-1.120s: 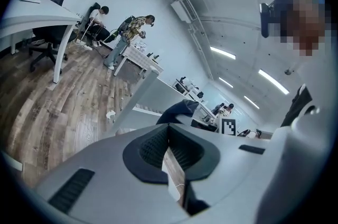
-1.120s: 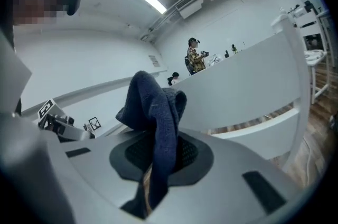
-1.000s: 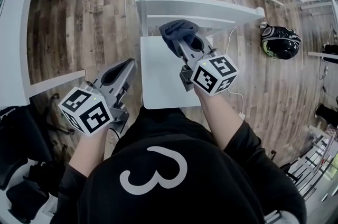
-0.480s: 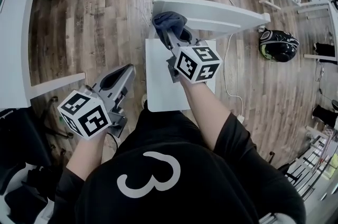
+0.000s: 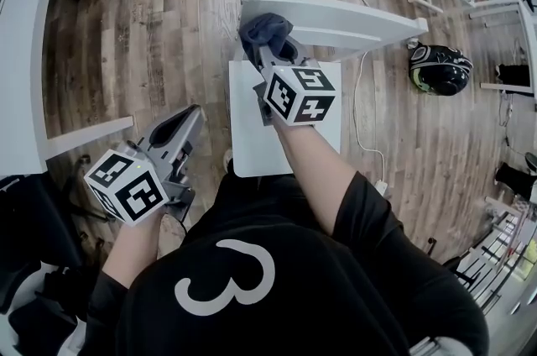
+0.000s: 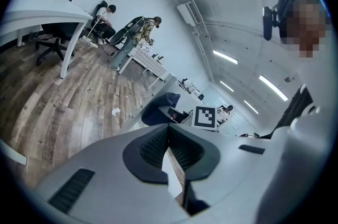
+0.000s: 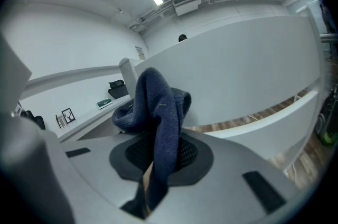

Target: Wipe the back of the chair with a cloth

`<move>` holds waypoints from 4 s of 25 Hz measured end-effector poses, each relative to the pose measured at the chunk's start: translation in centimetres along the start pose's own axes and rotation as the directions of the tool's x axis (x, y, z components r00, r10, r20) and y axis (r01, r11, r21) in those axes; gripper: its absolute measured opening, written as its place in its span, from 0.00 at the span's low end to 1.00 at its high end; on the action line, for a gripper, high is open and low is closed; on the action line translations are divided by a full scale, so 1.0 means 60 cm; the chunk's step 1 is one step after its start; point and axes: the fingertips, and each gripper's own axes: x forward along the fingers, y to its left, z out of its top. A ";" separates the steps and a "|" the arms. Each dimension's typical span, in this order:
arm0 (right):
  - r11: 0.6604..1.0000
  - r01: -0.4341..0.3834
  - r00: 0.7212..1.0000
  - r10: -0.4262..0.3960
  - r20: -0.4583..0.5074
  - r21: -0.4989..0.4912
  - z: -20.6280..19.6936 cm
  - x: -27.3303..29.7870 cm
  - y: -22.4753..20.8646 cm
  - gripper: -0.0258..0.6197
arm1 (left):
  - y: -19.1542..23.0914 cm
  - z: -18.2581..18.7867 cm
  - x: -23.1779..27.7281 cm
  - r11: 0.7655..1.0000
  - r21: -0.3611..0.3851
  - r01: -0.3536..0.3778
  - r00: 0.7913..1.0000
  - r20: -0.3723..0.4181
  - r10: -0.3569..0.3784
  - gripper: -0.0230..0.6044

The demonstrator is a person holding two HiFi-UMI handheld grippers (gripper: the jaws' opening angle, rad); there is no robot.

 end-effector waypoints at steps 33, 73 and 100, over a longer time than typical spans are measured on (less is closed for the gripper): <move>0.998 0.056 0.998 -0.055 -0.031 0.014 0.027 -0.111 -0.228 0.12 | -0.135 -0.068 0.129 0.999 0.004 -0.036 0.999 -0.030 0.036 0.06; 0.996 -0.070 0.995 0.074 -0.066 0.062 0.000 -0.183 -0.290 0.12 | -0.175 -0.109 0.221 0.998 -0.041 -0.038 0.999 -0.027 0.037 0.06; 0.993 -0.119 0.983 0.115 -0.141 -0.020 -0.105 0.031 -0.035 0.12 | 0.005 -0.094 0.053 0.992 -0.085 -0.093 0.994 -0.065 0.087 0.06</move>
